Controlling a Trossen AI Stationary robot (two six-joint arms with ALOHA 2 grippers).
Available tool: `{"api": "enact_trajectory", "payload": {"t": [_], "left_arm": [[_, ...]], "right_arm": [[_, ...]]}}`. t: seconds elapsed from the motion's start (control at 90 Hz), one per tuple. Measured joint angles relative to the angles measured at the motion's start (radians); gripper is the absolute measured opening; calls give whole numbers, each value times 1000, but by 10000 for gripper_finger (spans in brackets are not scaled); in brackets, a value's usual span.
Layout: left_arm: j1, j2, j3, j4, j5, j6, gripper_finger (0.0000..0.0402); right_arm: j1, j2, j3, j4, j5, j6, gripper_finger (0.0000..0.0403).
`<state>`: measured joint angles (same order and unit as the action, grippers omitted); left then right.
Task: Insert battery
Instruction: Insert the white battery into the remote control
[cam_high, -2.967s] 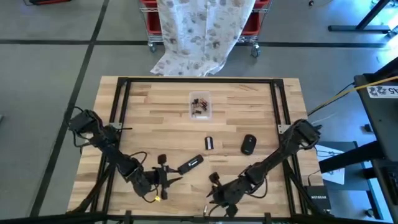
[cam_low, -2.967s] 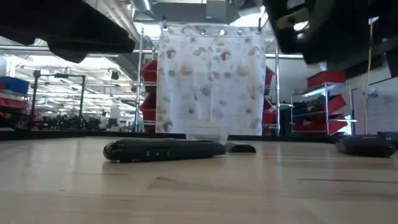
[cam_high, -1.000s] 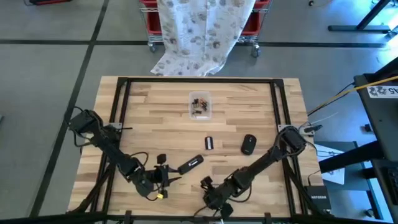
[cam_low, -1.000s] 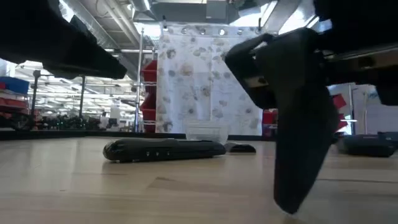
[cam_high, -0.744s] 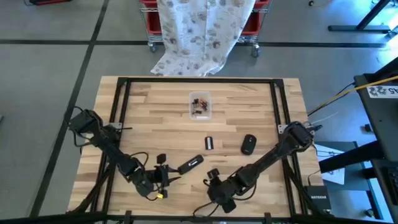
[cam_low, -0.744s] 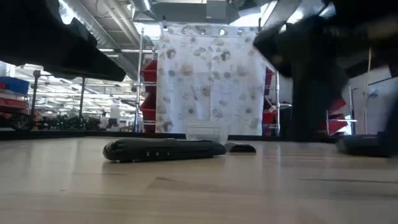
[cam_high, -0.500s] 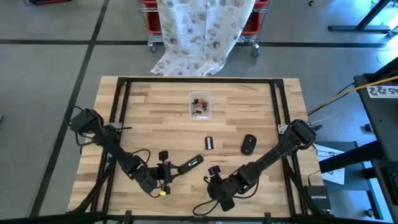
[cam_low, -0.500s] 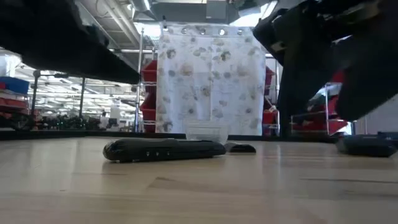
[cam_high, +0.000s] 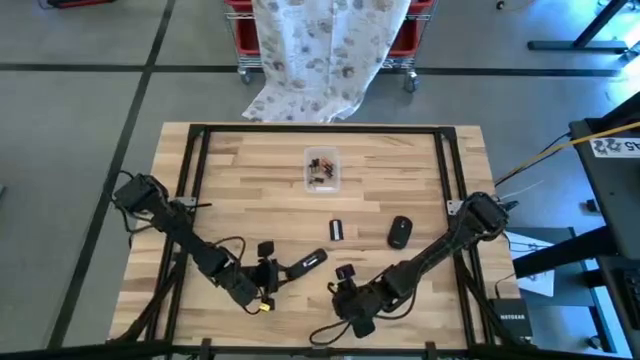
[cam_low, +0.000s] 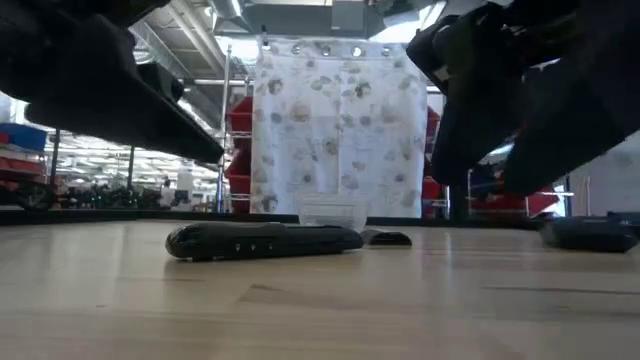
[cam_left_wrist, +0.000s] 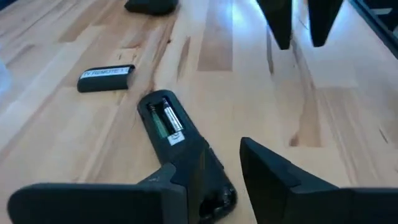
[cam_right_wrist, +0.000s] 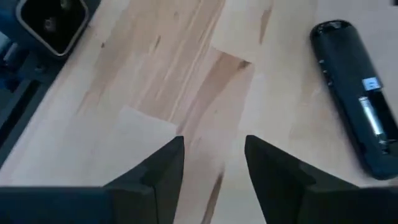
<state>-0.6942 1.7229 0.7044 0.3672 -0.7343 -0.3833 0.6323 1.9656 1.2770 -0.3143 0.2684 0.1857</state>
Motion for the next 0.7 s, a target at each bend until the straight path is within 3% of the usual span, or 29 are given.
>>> {"api": "enact_trajectory", "payload": {"t": [0.322,0.511,0.578,0.7], "left_arm": [[6,0,0,1,-8,-69,86],[-43,0,0,0,-9,-215,86],[-64,0,0,-5,-16,-237,86],[-91,0,0,-18,-62,-244,86]], "right_arm": [[-14,0,0,26,118,-56,156],[-35,-49,0,-68,331,-60,156],[-66,-101,1,-119,389,-83,156],[-200,-181,2,-177,370,-222,156]]}}
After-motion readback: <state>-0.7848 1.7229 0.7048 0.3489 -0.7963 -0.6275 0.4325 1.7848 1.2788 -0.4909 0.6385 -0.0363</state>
